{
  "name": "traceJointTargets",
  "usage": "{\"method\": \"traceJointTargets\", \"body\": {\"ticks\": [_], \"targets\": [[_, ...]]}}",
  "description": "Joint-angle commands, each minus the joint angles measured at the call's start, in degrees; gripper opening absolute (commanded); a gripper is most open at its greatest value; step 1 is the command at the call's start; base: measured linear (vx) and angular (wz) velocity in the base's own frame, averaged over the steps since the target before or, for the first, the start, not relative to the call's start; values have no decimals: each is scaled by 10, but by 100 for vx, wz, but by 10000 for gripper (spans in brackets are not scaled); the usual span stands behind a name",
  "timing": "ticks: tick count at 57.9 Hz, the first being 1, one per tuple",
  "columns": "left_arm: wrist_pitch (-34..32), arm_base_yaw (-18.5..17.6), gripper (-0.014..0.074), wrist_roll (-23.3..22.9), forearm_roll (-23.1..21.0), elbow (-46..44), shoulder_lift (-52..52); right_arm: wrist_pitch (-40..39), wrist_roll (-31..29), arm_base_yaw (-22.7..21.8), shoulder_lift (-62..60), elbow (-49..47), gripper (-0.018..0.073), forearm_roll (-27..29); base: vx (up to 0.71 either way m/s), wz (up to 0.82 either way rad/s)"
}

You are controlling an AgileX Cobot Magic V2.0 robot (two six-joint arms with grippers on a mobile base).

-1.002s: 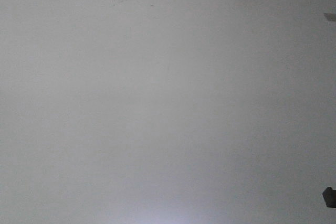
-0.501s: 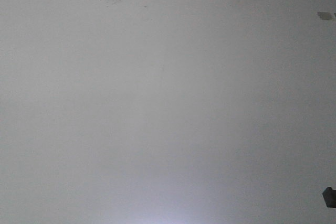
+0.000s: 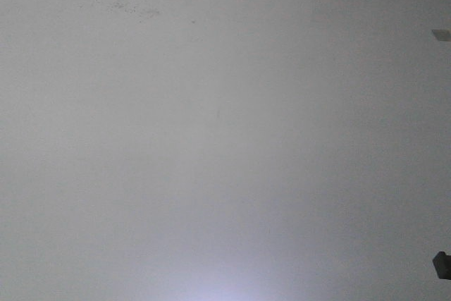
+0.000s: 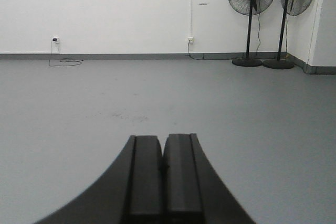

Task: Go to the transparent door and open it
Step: 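Turn the base away from the white wall toward the door area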

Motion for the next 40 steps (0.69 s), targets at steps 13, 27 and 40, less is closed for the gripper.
{"method": "traceJointTargets", "body": {"ticks": [13,27,40], "targets": [[-48,-2,-6,-5,-3,18,-7,-46,-4,0,-8,8,-8,-3,47,5],[-48,-2,-6,-5,-3,18,-7,-46,-4,0,-8,8,-8,-3,52,8],[-48,-2,-6,-5,-3,18,-7,-46,-4,0,-8,8,-8,-3,54,11]]}}
